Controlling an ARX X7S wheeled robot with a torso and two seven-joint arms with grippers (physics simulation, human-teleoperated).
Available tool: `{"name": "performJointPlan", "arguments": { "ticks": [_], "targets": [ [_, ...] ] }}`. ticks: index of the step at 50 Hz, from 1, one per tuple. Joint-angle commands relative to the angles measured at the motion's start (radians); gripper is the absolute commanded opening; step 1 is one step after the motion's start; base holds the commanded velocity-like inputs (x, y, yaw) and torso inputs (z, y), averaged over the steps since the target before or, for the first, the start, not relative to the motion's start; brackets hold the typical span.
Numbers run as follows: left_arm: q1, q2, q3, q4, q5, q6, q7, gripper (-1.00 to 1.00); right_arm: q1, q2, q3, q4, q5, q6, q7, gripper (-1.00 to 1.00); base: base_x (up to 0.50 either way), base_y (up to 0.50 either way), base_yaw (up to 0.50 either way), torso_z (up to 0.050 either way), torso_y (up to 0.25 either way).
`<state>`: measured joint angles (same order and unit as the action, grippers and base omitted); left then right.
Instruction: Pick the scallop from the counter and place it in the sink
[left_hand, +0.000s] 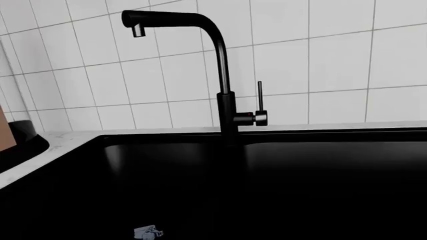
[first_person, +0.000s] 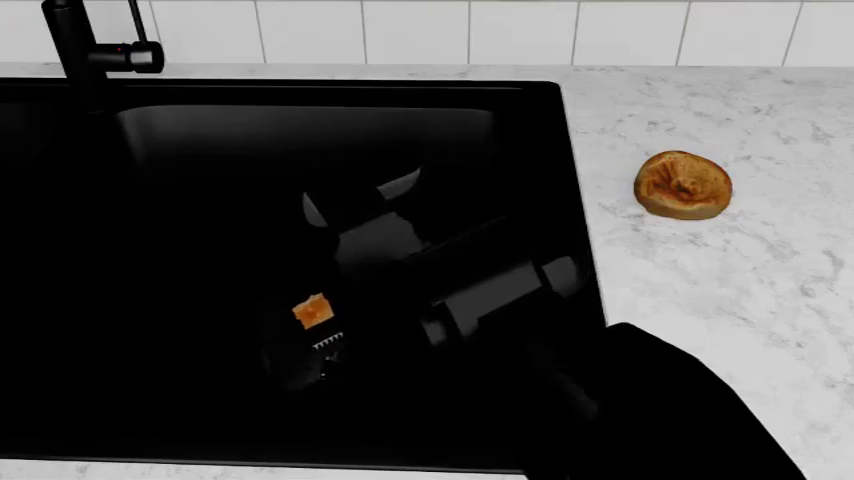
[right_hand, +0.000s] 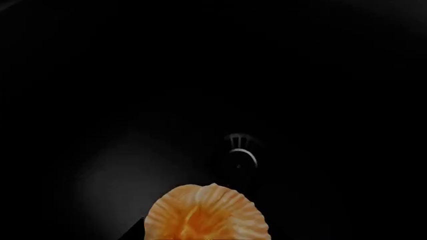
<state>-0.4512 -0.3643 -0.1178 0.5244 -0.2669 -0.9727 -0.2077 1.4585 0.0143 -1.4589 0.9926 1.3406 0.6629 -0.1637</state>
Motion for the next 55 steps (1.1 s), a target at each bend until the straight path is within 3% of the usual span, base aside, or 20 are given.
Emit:
{"name": "performJointPlan", "arguments": {
  "ticks": [1,29,30,55],
  "targets": [
    [0.002,-0.004,-0.005,0.008,-0.007,-0.004,0.000,1.00,0.001,-0.014,-0.093,0.014,0.030,0.008,-0.040,-1.00,0.00,0.00,0.00,0.000,0.000],
    [0.010,-0.012,-0.014,0.027,-0.018,-0.017,-0.009,1.00,-0.014,-0.014,-0.085,0.008,-0.022,0.034,-0.052,-1.00,0.00,0.00,0.00,0.000,0.000],
    [0.009,-0.012,-0.015,0.029,-0.019,-0.019,-0.009,1.00,-0.014,-0.014,-0.085,0.009,-0.019,0.037,-0.052,1.00,0.00,0.00,0.00,0.000,0.000],
    [0.014,-0.014,-0.012,0.023,-0.024,-0.007,-0.013,1.00,0.057,-0.014,-0.085,0.052,0.056,-0.021,-0.061,1.00,0.00,0.00,0.00,0.000,0.000]
  ]
}}
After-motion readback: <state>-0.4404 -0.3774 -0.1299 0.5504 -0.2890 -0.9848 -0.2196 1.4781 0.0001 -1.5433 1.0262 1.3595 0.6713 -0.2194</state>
